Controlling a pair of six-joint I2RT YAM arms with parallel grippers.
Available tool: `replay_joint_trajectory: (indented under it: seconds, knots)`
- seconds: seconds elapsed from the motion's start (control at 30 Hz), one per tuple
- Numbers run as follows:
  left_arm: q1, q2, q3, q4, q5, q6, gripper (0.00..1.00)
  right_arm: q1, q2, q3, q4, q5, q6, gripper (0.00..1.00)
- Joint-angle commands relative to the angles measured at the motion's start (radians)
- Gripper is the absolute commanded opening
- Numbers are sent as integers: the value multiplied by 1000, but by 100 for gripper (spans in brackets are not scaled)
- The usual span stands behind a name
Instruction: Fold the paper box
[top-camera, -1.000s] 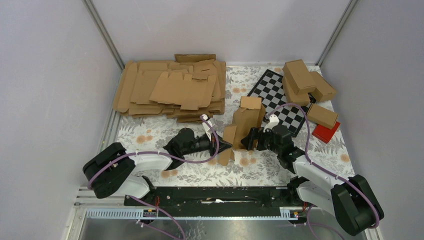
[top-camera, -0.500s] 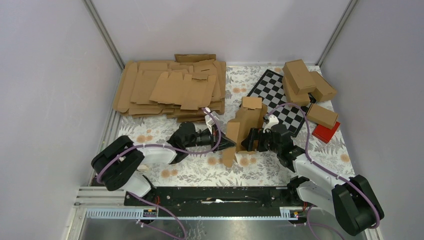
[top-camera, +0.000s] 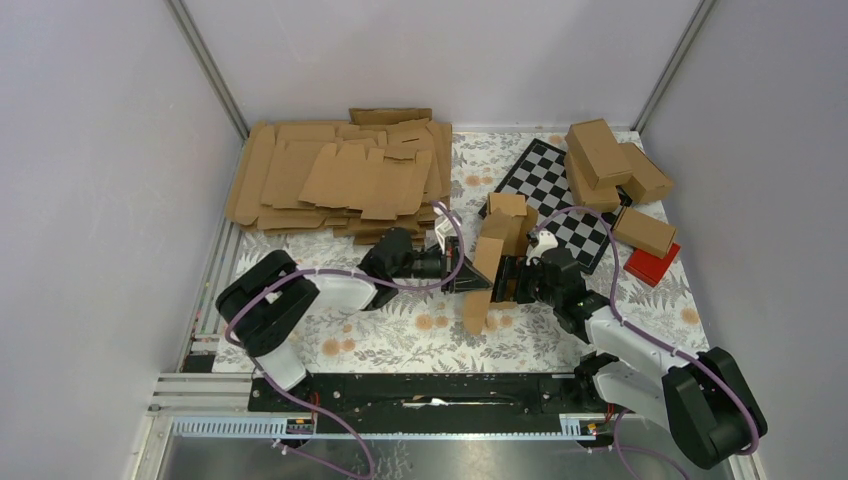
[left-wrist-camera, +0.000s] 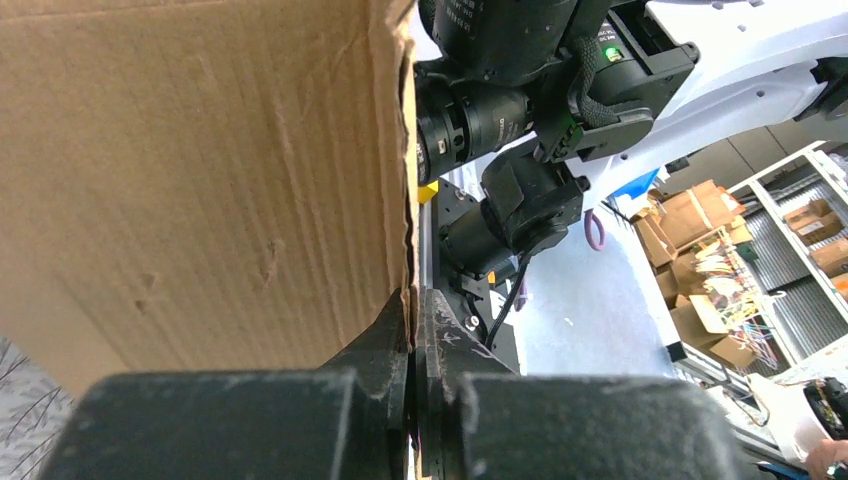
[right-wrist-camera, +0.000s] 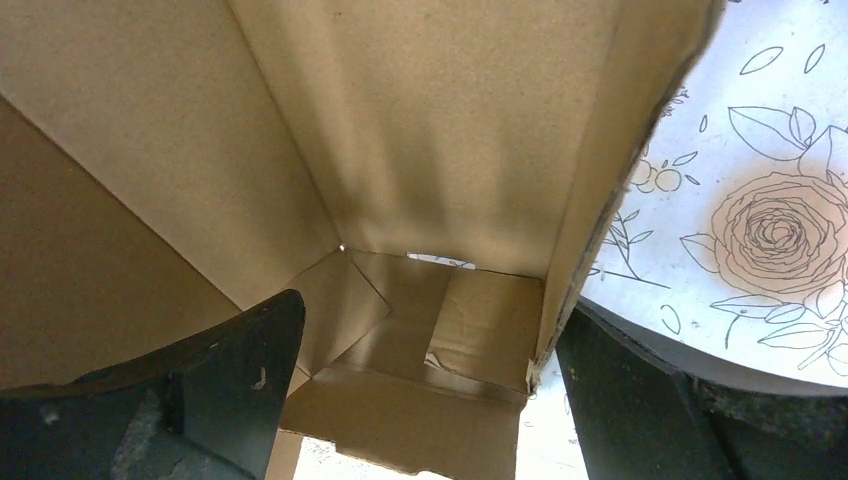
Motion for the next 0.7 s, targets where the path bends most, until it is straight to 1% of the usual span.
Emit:
replay_joint_trajectory:
  seconds: [0.0,0.17,0.27,0.47,0.67]
  knots:
    - [-33,61,74,66,51,-43,0,9,15,43,12,-35,20,100]
    - [-53,105,120,79,55,-69,0,10,35,48,12,-31,22,100]
    - [-53,117,122,120,64,-96,0,10,44,49,10,-26,24,99]
    - [-53,165,154,131,56,-133,0,9,70,52,39,-41,32,98]
    - [-60,279,195,283,81,-269,0,9,85,50,47,-35,45,95]
